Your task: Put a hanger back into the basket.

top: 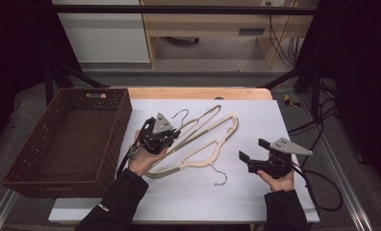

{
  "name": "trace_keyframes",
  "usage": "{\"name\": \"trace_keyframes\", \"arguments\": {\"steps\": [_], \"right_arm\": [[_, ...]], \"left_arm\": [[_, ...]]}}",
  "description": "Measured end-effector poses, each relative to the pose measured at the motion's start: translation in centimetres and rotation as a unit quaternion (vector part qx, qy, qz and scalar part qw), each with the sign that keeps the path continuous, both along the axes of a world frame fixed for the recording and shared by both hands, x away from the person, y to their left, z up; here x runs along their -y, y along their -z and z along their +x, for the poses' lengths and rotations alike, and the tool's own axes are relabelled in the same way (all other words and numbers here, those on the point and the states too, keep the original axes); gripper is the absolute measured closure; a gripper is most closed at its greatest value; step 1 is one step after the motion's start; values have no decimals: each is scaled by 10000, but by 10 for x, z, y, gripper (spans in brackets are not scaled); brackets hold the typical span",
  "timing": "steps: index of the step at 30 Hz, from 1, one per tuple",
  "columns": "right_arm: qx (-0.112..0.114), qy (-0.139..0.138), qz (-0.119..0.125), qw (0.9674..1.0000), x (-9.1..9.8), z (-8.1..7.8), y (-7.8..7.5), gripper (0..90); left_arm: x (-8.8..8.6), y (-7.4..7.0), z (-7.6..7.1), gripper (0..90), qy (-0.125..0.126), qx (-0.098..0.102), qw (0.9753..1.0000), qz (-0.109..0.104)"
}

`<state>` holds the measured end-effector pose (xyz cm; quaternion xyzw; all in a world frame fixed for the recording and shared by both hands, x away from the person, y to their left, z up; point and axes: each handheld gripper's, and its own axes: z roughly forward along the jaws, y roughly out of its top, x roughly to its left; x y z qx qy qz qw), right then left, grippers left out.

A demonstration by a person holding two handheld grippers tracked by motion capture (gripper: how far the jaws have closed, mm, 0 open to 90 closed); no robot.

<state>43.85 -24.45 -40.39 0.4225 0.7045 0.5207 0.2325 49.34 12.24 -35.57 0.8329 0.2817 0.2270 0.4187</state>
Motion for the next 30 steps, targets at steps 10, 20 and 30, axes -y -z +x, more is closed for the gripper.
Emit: {"name": "trace_keyframes", "arguments": {"steps": [10, 20, 30], "right_arm": [[25, -4, -9, 10000, 2, -1, -2, 82], [74, -77, -77, 9999, 0, -3, -4, 57], [71, -68, -99, 9999, -1, -3, -3, 52]], "left_arm": [[-23, -40, -20, 858, 183, 88, 9983, -538], [-50, -85, -37, 858, 240, 338, 9969, -662], [-87, -116, -40, 858, 154, 460, 9957, -784]]}}
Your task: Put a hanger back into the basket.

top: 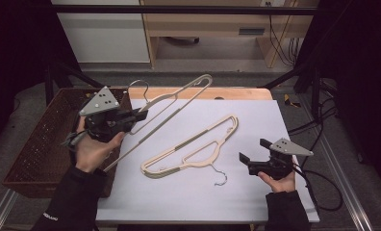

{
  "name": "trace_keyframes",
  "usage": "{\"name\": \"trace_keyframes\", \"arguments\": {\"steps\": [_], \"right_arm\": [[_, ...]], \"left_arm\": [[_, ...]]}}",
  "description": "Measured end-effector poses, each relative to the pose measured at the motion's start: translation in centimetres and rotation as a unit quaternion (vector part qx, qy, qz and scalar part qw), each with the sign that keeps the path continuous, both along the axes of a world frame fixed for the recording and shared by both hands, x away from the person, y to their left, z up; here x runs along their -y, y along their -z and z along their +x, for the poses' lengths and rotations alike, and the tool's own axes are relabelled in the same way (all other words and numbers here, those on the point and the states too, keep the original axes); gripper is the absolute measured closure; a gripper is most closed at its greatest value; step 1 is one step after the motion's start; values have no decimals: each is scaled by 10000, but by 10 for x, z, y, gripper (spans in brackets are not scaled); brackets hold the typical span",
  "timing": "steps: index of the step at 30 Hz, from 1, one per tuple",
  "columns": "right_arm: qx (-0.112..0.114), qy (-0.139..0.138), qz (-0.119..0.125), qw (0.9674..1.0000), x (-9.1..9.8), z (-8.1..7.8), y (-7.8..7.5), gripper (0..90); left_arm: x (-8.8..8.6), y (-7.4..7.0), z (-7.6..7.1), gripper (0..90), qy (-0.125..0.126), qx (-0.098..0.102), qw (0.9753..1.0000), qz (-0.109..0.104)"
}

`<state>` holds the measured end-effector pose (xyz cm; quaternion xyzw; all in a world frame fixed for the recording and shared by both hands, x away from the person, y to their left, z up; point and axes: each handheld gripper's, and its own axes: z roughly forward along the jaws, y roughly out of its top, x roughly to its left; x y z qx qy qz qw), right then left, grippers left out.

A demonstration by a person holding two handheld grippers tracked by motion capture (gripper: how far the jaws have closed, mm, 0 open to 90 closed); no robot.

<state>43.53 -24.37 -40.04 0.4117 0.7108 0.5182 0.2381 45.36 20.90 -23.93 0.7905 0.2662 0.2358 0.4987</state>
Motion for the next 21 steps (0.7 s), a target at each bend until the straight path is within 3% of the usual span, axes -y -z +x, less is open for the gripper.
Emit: {"name": "trace_keyframes", "arguments": {"steps": [13, 21], "right_arm": [[-21, -26, -28, 10000, -1, 0, 1, 50], [-42, -21, -49, 10000, -1, 1, 2, 49]], "left_arm": [[-58, -8, 17, 858, -524, 43, 9983, 235], [-103, -1, 26, 857, -806, 109, 9961, 343]]}}
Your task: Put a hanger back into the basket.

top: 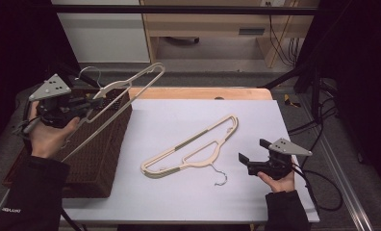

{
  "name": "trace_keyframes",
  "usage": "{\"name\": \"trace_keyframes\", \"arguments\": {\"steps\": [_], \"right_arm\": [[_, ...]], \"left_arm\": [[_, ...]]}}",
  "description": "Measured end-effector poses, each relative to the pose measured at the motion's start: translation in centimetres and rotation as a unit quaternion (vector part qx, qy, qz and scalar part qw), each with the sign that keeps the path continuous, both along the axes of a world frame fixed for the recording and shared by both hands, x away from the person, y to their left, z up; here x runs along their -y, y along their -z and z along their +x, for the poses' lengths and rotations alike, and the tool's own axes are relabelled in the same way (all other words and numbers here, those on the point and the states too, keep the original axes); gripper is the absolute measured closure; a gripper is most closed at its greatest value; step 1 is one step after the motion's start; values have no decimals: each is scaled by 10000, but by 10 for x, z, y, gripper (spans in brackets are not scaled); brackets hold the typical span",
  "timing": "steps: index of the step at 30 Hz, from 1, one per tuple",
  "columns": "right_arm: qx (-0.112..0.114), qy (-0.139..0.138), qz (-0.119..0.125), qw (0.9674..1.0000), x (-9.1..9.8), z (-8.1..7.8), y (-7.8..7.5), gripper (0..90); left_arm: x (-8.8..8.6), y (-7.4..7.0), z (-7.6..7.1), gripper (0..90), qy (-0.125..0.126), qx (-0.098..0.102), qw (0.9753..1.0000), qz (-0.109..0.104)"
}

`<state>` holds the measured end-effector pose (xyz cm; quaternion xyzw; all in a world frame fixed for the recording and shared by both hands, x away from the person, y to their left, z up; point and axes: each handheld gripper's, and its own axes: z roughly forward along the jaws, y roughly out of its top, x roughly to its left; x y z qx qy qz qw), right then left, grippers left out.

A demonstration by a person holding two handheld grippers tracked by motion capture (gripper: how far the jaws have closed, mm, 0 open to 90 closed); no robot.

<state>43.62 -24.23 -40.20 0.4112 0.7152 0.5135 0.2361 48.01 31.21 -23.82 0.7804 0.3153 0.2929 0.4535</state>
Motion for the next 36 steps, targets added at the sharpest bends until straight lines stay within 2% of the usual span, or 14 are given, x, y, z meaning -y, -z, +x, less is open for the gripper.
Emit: {"name": "trace_keyframes", "arguments": {"steps": [3, 10, 17, 27, 32, 33, 34, 35, 36], "right_arm": [[22, -20, -54, 10000, 0, 1, 1, 49], [29, -17, -67, 10000, 0, 1, 1, 49], [15, -23, -74, 10000, 0, 1, 1, 46], [113, -98, 15, 9999, 2, -2, -1, 36], [94, -96, 5, 9999, 1, -2, -1, 34], [83, -103, 5, 9999, 1, -1, -1, 33], [73, -101, 6, 9999, 1, -1, -1, 33], [75, -104, 2, 9999, 1, -1, -1, 33], [70, -101, 2, 9999, 1, -1, -1, 33]], "left_arm": [[-15, 5, 2, 858, -96, -23, 9999, 30], [-44, 17, 7, 858, -288, -111, 9990, 311], [-72, 32, 13, 857, -523, -142, 9981, 293], [-98, 57, 16, 858, -690, -443, 9962, 282], [-102, 68, 15, 858, -718, -504, 9957, 284], [-103, 75, 14, 857, -732, -555, 9953, 309], [-103, 75, 14, 858, -732, -555, 9953, 309], [-103, 84, 14, 858, -781, -612, 9946, 311], [-103, 84, 14, 857, -781, -612, 9946, 311]]}}
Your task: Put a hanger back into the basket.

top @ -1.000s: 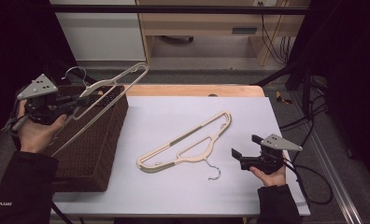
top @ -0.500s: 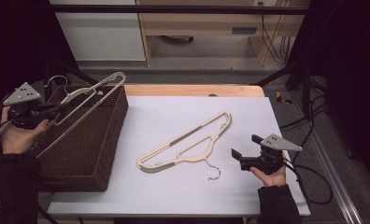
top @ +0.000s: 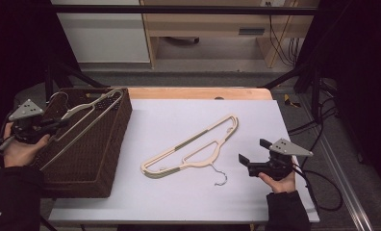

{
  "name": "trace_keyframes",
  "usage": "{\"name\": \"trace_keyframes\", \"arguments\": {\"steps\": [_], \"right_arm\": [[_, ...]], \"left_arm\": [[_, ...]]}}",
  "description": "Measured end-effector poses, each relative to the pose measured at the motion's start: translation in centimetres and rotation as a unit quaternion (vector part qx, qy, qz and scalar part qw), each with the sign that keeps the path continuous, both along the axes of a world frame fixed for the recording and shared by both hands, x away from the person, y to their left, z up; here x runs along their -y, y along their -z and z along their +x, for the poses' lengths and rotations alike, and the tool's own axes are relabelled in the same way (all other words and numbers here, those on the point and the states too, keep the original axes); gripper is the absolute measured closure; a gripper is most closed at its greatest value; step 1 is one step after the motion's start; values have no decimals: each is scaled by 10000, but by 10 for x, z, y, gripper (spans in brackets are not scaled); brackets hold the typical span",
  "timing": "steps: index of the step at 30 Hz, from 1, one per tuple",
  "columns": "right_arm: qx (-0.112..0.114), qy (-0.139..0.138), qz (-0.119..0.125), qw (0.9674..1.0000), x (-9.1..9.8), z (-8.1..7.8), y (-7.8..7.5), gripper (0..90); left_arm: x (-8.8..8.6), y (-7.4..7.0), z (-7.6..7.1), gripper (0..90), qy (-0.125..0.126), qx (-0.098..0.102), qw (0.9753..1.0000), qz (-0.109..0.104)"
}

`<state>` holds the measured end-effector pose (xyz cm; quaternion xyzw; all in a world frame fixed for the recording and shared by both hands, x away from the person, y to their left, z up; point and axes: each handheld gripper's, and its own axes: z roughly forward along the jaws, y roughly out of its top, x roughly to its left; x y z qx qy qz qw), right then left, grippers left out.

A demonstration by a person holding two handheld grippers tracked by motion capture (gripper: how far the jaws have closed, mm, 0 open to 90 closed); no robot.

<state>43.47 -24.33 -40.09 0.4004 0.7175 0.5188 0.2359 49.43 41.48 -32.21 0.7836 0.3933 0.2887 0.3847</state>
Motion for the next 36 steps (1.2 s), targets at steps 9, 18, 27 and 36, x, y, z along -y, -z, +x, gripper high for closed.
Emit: {"name": "trace_keyframes", "arguments": {"steps": [9, 18, 27, 36], "right_arm": [[-19, -19, -34, 10000, 0, 0, 0, 32], [-36, -4, -44, 10000, -2, 1, 1, 31], [-26, -32, -78, 10000, -1, 0, 1, 31], [15, -52, -71, 10000, -2, -1, -1, 31]], "left_arm": [[9, 33, -3, 856, 6, -224, 9997, 117], [25, 51, -6, 842, 26, -649, 9965, 533], [41, 60, -8, 801, 200, -961, 9912, 885], [49, 68, -7, 749, 387, -1277, 9855, 1049]]}}
